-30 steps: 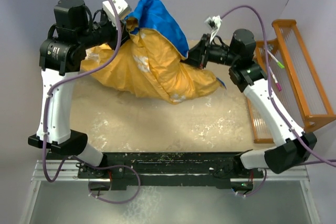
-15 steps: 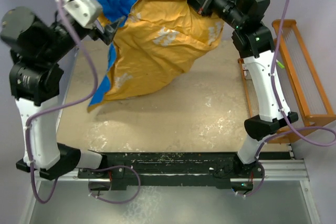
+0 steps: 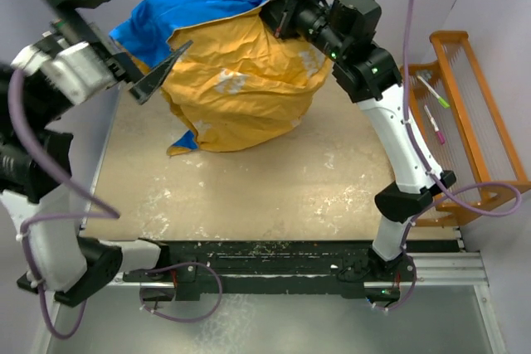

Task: Remove the pillowcase from the pillow

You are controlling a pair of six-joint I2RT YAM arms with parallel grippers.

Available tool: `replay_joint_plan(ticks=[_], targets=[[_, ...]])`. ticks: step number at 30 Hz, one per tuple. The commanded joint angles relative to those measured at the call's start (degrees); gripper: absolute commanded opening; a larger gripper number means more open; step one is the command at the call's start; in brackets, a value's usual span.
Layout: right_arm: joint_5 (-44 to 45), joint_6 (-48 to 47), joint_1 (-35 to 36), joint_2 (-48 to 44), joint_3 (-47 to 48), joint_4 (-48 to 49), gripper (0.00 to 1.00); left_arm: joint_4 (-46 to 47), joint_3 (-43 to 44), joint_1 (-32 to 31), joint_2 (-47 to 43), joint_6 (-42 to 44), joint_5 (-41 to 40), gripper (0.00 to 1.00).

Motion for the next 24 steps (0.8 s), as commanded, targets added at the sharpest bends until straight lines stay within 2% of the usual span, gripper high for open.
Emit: replay_joint_plan(ticks=[1,3,5,10,16,17,19,20,22,24], targets=[[-2.3,-2.7,3.26,1.49,1.54,4.84,0.0,-24.51,8.01,-0.42,12.21,11.09,8.59,0.99],[-3.8,-3.28,4.39,2.33,1.98,4.6,0.0,-28.56,6.84,-1.39,13.74,17.89,5.13,0.99],[-3.76,-4.24,6.11,3.42,2.69,3.93,0.0,-27.67,2.91,-2.26,12.99,22.93,1.15,0.99],[-3.66,-4.43,8.79,5.52,2.63,3.84,0.0,-28.59,1.2,-6.63,13.14,26.49,-4.37,0.99],[-7.48,-3.59,9.12,2.62,-2.67,5.83,0.0,-31.7,-3.28,-6.6,12.38,28.39,-11.25,0.99],[-8.48,-3.61,9.08,1.76,-3.62,6.62,0.0,-31.73,-5.39,-6.12,11.87,28.3,-11.46,0.96],[-9.58,-3.16,8.68,-0.04,-4.77,7.66,0.0,-31.34,-8.08,-5.15,11.08,27.02,-11.28,0.83],[-10.48,-2.56,8.47,-0.5,-5.0,7.91,0.0,-30.85,-9.17,-4.9,11.07,25.88,-11.28,0.7],[-12.43,-0.8,7.24,-1.45,-5.33,8.33,0.25,-29.2,-10.98,-4.51,11.06,22.43,-11.46,0.28],[-13.51,2.36,5.35,-3.32,-7.23,9.19,0.59,-26.4,-12.9,-4.41,10.71,18.87,-12.2,0.03]])
